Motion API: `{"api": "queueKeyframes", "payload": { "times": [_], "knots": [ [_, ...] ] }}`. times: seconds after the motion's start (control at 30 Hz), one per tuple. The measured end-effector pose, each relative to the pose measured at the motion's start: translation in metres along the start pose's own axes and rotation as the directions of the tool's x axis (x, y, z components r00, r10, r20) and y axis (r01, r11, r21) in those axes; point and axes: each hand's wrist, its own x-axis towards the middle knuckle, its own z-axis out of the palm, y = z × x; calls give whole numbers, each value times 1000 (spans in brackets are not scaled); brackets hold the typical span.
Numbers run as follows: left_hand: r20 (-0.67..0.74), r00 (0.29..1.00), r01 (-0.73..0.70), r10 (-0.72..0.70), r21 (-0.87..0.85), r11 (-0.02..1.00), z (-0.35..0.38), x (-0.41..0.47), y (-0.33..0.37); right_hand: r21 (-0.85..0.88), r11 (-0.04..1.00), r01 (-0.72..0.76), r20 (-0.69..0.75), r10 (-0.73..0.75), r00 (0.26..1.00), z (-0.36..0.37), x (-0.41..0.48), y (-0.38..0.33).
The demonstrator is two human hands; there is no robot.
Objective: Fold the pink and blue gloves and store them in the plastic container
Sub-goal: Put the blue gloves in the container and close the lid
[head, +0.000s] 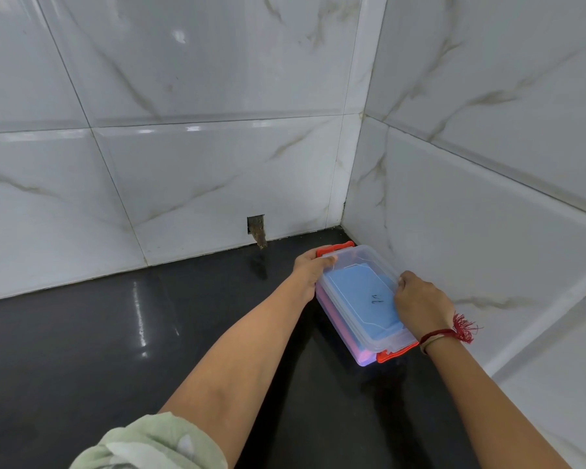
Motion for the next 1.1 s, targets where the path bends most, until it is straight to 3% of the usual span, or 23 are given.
{"api": "queueKeyframes", "payload": {
  "times": [0.33, 0.4, 0.43, 0.47, 0.5, 0.53, 0.57, 0.6, 0.67, 0.73, 0.83, 0.97, 1.1],
  "knots": [
    [-26, 995, -99, 100, 33, 995, 5, -6, -2, -2, 1000, 13, -5, -13, 1000, -3, -4, -3],
    [-40, 986, -153, 161, 149, 977, 6, -10, 0, 12, 1000, 6, -9, -6, 1000, -3, -5, -3],
    [-46, 965, -231, 257, 308, 923, 7, -12, 1, 21, 1000, 3, -11, -3, 1000, -3, -5, -3],
    [-16, 918, -328, 397, 534, 779, 8, -16, 1, 34, 999, 1, -10, -1, 1000, -3, -6, -3],
    [64, 841, -393, 537, 754, 526, 9, -23, 1, 51, 999, -1, -4, 1, 1000, -3, -6, -3],
    [187, 746, -437, 639, 862, 257, 11, -34, -1, 66, 998, -4, 6, 3, 1000, -4, -6, -3],
    [324, 658, -495, 680, 866, 66, 13, -45, -5, 86, 996, -12, 25, 10, 1000, -7, -6, -2],
    [452, 588, -578, 671, 815, -43, 14, -58, -12, 115, 993, -25, 54, 19, 998, -9, -6, 1],
    [677, 466, -741, 570, 650, -167, 7, -80, -34, 191, 979, -71, 139, 44, 989, -13, -7, 15],
    [798, 384, -767, 465, 556, -321, -3, -95, -55, 283, 945, -163, 250, 91, 964, -15, -14, 29],
    [841, 394, -661, 371, 540, -521, -3, -103, -58, 465, 825, -321, 381, 140, 914, -15, -28, 40],
    [907, 374, -510, 193, 375, -774, 7, -107, -49, 598, 714, -364, 342, 184, 922, -18, -35, 41],
    [907, 377, -333, 186, 321, -887, 9, -117, -61, 556, 743, -374, 387, 167, 907, -17, -44, 38]
  ]
}}
